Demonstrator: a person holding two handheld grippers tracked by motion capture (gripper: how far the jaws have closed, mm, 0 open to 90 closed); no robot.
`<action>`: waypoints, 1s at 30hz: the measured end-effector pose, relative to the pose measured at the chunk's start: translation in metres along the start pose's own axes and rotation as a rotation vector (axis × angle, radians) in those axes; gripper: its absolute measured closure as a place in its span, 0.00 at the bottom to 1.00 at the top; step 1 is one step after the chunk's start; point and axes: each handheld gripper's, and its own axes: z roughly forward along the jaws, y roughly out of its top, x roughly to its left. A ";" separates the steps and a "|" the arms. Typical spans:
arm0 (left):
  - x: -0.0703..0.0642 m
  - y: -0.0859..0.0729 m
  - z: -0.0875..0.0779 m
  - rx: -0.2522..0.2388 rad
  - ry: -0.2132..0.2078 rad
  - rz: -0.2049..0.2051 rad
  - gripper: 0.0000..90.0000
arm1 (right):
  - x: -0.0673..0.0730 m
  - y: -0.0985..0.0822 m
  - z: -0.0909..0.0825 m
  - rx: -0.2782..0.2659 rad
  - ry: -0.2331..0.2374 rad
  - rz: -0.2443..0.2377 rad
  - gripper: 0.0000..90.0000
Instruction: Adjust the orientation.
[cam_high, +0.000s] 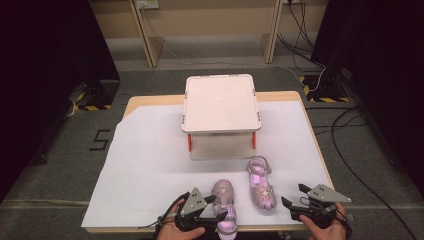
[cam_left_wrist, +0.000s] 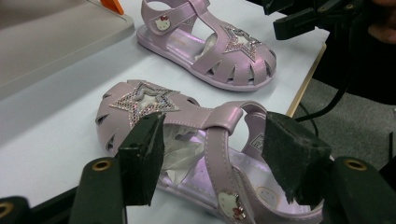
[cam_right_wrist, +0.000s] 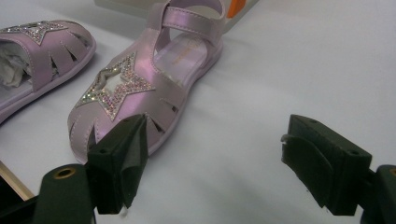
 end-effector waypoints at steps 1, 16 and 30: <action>-0.001 0.000 0.001 0.003 0.000 0.009 0.44 | 0.000 0.000 0.000 0.003 0.001 0.002 0.25; -0.004 -0.004 0.013 0.019 0.064 0.077 0.63 | 0.000 0.000 0.001 0.005 0.008 -0.011 0.26; -0.006 -0.004 0.008 -0.013 0.086 0.127 0.82 | 0.001 0.000 0.001 0.005 0.012 -0.007 0.26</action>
